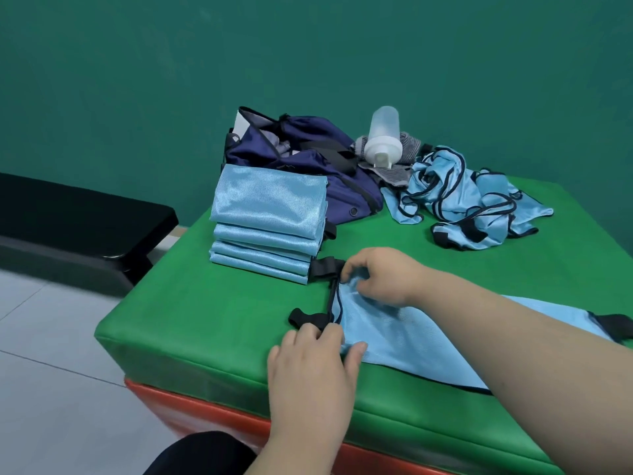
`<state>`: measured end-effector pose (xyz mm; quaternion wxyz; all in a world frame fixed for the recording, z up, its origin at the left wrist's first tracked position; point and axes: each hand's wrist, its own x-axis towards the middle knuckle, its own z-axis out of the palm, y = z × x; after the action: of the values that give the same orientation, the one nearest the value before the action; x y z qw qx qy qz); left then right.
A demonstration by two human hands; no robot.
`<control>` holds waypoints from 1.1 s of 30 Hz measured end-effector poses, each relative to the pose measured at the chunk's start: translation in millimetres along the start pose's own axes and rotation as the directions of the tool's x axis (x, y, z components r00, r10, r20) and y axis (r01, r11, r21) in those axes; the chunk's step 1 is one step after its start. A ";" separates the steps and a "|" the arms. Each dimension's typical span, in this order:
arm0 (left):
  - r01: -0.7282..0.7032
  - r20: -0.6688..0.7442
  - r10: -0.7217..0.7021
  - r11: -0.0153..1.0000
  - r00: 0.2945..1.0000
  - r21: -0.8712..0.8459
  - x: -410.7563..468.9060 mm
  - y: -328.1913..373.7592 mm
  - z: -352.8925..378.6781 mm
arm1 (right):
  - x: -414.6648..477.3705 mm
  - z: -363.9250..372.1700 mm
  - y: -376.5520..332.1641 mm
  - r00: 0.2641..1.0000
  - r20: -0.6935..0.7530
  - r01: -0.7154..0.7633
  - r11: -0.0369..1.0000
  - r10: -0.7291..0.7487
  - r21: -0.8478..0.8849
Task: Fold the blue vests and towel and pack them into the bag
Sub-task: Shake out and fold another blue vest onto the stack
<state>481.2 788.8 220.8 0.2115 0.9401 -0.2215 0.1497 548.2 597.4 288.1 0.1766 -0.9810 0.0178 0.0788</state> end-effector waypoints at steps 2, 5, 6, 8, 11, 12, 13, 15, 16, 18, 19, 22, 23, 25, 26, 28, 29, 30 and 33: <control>0.006 0.002 -0.006 1.000 1.000 -0.016 1.8 -0.2 0.2 | -2.5 -1.9 0.0 0.999 0.004 -0.033 0.998 0.033 0.044; 0.019 0.032 -0.017 0.998 0.999 -0.052 3.6 0.1 0.2 | -10.2 -10.6 0.6 0.997 -0.009 -0.070 0.991 0.072 0.117; 0.024 0.039 -0.021 0.996 0.999 -0.081 3.7 -0.6 0.5 | -14.1 -14.6 1.4 0.997 -0.019 -0.073 0.988 0.077 0.133; 0.016 0.037 -0.011 0.988 0.999 -0.153 4.4 -2.9 0.2 | -24.4 -24.4 3.2 0.994 -0.053 -0.078 0.975 0.091 0.208; 0.089 0.051 -0.076 0.929 0.996 -0.360 10.6 -1.5 -9.9 | -46.9 -40.5 6.2 0.986 -0.127 -0.059 0.930 0.112 0.362; 0.123 0.061 -0.107 0.884 0.992 -0.451 12.7 1.3 -15.7 | -55.0 -46.3 7.5 0.981 -0.150 -0.052 0.912 0.123 0.407; 0.134 0.062 -0.119 0.835 0.991 -0.534 15.0 5.0 -22.3 | -62.7 -52.6 9.6 0.975 -0.173 -0.046 0.891 0.138 0.452; 0.106 0.030 -0.113 0.754 0.993 -0.648 20.8 14.2 -37.5 | -79.9 -67.4 11.3 0.966 -0.207 -0.021 0.849 0.153 0.528; 0.082 0.010 -0.102 0.727 0.995 -0.682 24.4 19.2 -45.0 | -88.0 -75.3 11.7 0.963 -0.226 0.001 0.834 0.148 0.551; 0.039 -0.013 -0.070 0.698 0.997 -0.715 31.7 30.6 -62.6 | -105.2 -91.2 11.8 0.947 -0.277 0.035 0.805 0.162 0.593; 0.024 -0.020 -0.056 0.685 0.998 -0.728 35.8 36.2 -71.8 | -115.2 -98.9 10.9 0.938 -0.303 0.055 0.785 0.172 0.617; -0.027 -0.049 -0.016 0.636 0.999 -0.771 51.8 50.1 -96.2 | -141.6 -118.8 5.7 0.903 -0.386 0.126 0.742 0.189 0.658; -0.037 -0.055 -0.010 0.622 0.998 -0.782 57.6 55.3 -105.1 | -149.8 -126.2 2.7 0.893 -0.407 0.139 0.741 0.193 0.657; -0.067 -0.073 0.013 0.586 0.997 -0.808 68.3 67.5 -127.1 | -170.5 -142.6 -3.1 0.871 -0.451 0.167 0.745 0.196 0.646; -0.081 -0.078 0.030 0.556 0.997 -0.827 72.9 73.9 -138.8 | -180.6 -151.4 -6.7 0.853 -0.483 0.186 0.748 0.199 0.637; -0.124 -0.101 0.073 0.488 0.992 -0.864 79.8 88.0 -165.3 | -201.4 -169.1 -15.7 0.814 -0.545 0.235 0.745 0.200 0.624; -0.156 -0.126 0.095 0.460 0.987 -0.874 82.1 94.8 -178.1 | -210.9 -176.0 -20.4 0.798 -0.573 0.265 0.744 0.188 0.613; -0.184 -0.151 0.110 0.449 0.982 -0.874 83.6 100.5 -188.9 | -219.3 -181.7 -25.0 0.780 -0.599 0.289 0.745 0.181 0.601; -0.225 -0.181 0.134 0.503 0.974 -0.835 90.2 111.4 -210.4 | -238.1 -193.9 -32.8 0.709 -0.678 0.342 0.747 0.192 0.570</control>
<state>465.6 764.1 473.7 0.6363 0.6807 -0.3524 0.0871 344.1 562.1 517.1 0.4939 -0.8064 0.0669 -0.3182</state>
